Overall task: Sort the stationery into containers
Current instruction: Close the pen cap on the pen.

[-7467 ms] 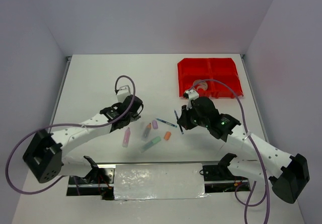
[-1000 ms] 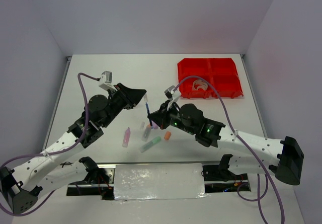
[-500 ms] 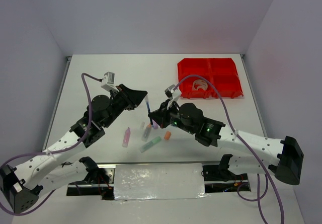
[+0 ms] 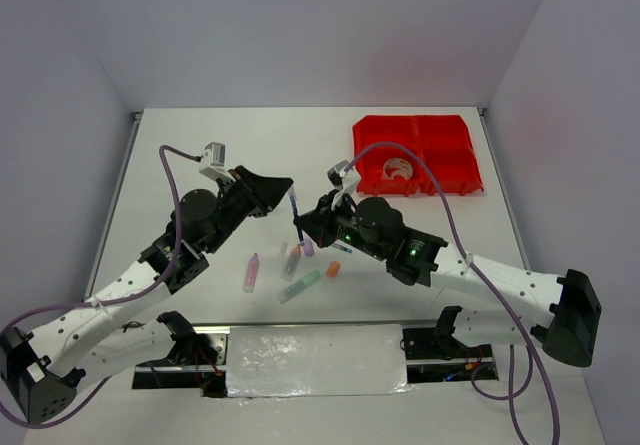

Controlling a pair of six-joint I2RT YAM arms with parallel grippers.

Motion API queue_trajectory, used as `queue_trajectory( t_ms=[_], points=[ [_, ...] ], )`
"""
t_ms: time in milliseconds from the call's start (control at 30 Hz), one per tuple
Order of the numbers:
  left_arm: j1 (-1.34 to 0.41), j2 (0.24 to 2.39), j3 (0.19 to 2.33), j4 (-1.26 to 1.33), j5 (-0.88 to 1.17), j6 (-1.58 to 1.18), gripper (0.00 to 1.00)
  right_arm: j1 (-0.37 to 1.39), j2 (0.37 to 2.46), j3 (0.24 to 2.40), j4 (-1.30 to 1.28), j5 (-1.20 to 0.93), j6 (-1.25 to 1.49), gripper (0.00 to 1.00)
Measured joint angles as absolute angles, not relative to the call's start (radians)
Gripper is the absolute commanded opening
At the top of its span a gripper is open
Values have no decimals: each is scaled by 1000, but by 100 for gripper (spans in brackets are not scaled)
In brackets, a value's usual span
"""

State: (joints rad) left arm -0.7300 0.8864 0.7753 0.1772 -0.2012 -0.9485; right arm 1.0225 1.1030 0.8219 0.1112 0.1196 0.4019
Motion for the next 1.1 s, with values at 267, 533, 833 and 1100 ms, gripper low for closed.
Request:
queue_trajectory(
  t_ms=[267, 533, 833, 1100],
  points=[
    [-729, 881, 773, 202, -205, -941, 25, 1016, 1103, 838, 112, 107, 342, 0],
    [-729, 867, 774, 209, -203, -913, 33, 1011, 1097, 839, 130, 86, 272, 0],
    [-729, 857, 780, 239, -166, -886, 44, 1011, 1092, 838, 209, 63, 234, 0],
    [-730, 842, 780, 235, -114, -859, 47, 1010, 1074, 838, 275, 41, 218, 0]
  ],
)
